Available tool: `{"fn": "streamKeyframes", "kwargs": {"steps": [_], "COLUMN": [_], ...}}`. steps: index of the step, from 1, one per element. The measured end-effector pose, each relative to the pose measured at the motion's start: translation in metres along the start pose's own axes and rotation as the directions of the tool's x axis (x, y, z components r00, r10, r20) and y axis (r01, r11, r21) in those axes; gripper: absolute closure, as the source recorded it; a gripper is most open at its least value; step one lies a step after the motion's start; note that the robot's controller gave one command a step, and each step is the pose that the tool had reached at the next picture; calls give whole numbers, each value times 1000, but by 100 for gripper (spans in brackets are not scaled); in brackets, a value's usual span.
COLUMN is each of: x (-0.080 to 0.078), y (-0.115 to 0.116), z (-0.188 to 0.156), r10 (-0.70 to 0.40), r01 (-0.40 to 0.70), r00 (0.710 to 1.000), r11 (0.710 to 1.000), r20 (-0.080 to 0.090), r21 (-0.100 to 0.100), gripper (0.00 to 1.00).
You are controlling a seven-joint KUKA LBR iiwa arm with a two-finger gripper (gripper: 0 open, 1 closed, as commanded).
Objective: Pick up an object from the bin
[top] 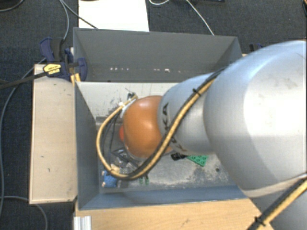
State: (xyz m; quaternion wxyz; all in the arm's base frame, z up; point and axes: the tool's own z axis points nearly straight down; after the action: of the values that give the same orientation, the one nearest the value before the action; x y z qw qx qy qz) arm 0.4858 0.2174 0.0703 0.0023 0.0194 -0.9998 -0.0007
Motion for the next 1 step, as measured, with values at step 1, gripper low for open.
{"fn": "streamKeyframes", "kwargs": {"steps": [1], "x": [-29], "y": [-7], "z": [-176], "r10": [-166], "r01": [166], "r00": [986], "r11": [986], "r20": [12], "r21": [-2], "gripper": [100]}}
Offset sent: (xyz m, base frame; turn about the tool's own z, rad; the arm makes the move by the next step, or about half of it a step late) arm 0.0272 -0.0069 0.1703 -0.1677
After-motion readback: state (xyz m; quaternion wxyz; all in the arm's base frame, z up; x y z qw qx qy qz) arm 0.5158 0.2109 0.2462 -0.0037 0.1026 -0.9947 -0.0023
